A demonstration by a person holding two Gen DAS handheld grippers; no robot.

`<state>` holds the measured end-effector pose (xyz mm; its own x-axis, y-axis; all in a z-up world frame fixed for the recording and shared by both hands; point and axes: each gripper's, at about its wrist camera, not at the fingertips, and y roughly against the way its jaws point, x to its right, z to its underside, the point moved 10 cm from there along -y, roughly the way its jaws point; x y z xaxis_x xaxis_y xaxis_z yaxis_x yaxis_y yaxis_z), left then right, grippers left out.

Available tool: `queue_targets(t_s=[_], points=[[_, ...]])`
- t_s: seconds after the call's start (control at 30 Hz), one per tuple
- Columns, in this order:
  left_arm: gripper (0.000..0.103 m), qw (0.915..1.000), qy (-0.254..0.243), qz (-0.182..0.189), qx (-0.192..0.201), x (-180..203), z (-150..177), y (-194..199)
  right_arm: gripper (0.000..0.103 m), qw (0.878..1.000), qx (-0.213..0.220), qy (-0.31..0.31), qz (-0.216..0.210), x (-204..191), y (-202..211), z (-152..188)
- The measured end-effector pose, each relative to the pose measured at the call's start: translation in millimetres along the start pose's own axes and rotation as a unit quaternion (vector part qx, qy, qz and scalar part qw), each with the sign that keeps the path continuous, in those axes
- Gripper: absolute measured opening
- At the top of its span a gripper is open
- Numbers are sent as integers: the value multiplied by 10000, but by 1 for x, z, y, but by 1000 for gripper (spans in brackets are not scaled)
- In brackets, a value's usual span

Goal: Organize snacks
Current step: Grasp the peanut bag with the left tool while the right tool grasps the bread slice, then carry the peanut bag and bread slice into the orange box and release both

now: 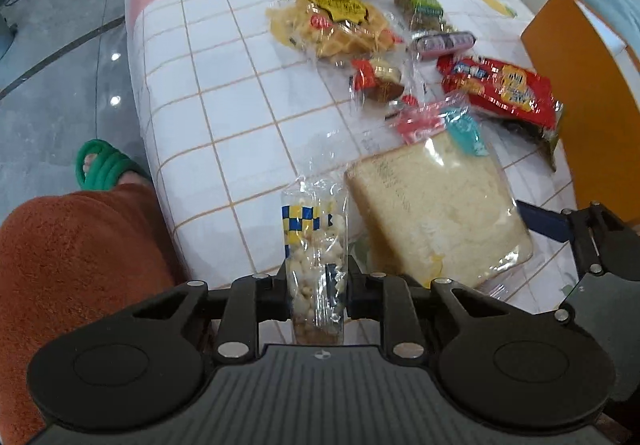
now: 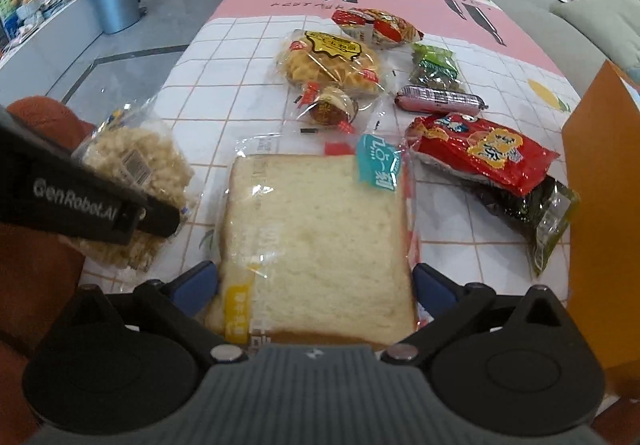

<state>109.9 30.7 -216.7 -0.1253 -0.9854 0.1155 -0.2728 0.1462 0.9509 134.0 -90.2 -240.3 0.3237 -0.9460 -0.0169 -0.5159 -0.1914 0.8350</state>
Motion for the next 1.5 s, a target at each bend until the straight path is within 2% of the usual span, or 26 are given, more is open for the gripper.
queue_targets(t_s=[0.27, 0.37, 0.47, 0.7, 0.9, 1.03, 1.23, 1.37, 1.5], points=[[31, 9992, -69, -181, -341, -2, 7, -14, 100, 9997, 153, -197, -18, -2, -2, 5], [30, 9991, -191, -222, -290, 2, 7, -13, 100, 9999, 102, -41, -119, -4, -2, 5], [25, 9992, -257, -239, -171, 4, 7, -8, 97, 9998, 100, -84, -131, -3, 3, 5], [24, 9993, -310, -153, 140, 13, 2, 5, 85, 9984, 114, -491, -240, 8, 18, 9], [24, 9993, -223, 69, 301, 18, -2, 16, 83, 9939, 224, -1027, -340, 25, 37, 8], [24, 9988, -179, 215, 398, 23, -7, 26, 81, 9894, 379, -1334, -426, 35, 52, 6], [24, 9975, -195, 316, 598, 30, -16, 45, 80, 9765, 692, -1875, -808, 45, 82, -1], [24, 9961, -326, 362, 736, 41, -25, 58, 79, 9712, 1022, -2008, -773, 55, 107, -9], [24, 9940, -464, 496, 863, 58, -35, 71, 78, 9658, 1361, -2132, -562, 74, 129, -18]])
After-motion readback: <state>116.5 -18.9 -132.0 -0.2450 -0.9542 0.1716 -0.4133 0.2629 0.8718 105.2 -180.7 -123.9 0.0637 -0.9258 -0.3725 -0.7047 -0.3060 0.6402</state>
